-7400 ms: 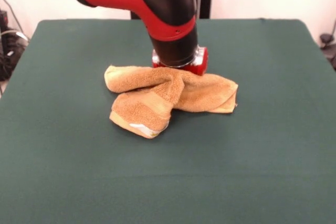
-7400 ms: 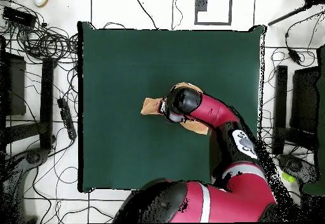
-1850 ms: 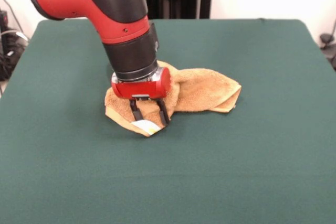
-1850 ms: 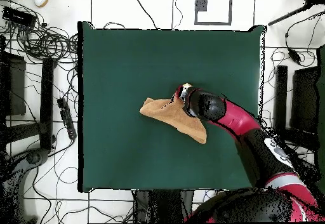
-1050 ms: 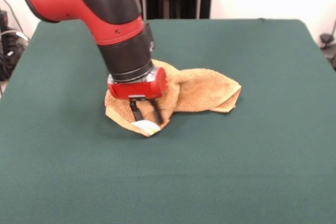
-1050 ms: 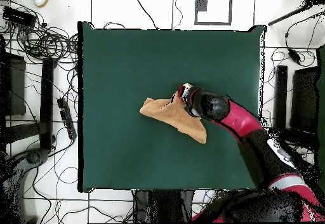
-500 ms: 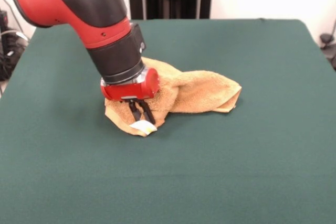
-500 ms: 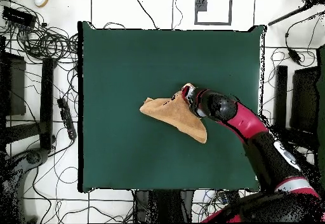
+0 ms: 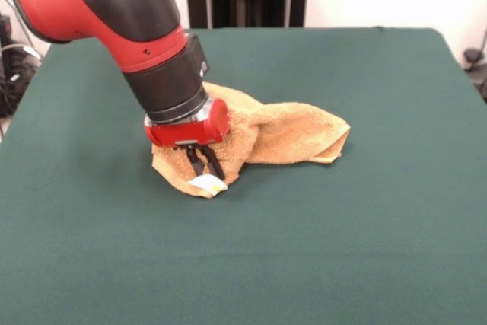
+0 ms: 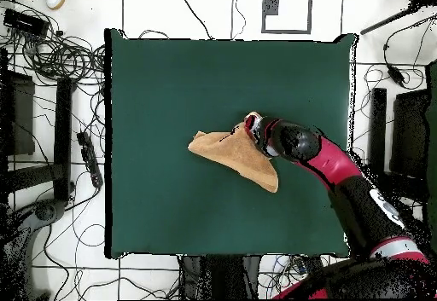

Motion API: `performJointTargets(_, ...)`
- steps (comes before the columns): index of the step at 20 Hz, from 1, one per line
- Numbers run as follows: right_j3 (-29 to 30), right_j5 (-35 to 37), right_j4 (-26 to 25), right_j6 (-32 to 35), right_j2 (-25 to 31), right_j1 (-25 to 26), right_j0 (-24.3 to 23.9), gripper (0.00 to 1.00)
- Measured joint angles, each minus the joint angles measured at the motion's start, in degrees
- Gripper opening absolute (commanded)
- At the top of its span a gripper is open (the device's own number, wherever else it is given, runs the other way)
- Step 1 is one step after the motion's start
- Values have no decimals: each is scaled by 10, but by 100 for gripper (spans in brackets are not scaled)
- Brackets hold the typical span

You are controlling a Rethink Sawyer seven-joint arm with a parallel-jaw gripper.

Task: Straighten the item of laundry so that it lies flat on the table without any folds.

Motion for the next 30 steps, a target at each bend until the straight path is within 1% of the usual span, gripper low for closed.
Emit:
performJointTargets(5, -25, 41, 0, 0, -4, 5, 8, 0)
performJointTargets(6, -37, 63, 1, 0, -3, 8, 12, 100)
performJointTargets(10, -46, 82, 3, 0, 1, 7, 19, 100)
performJointTargets(14, -73, 117, 3, 0, -13, 11, 37, 100)
performJointTargets(17, -83, 126, 4, 2, -25, 10, 49, 100)
performJointTargets(18, -89, 129, 8, 7, -37, 9, 61, 100)
performJointTargets(25, -115, 140, 21, 54, -81, 9, 105, 100)
performJointTargets(30, -135, 161, 19, 63, -92, 14, 117, 100)
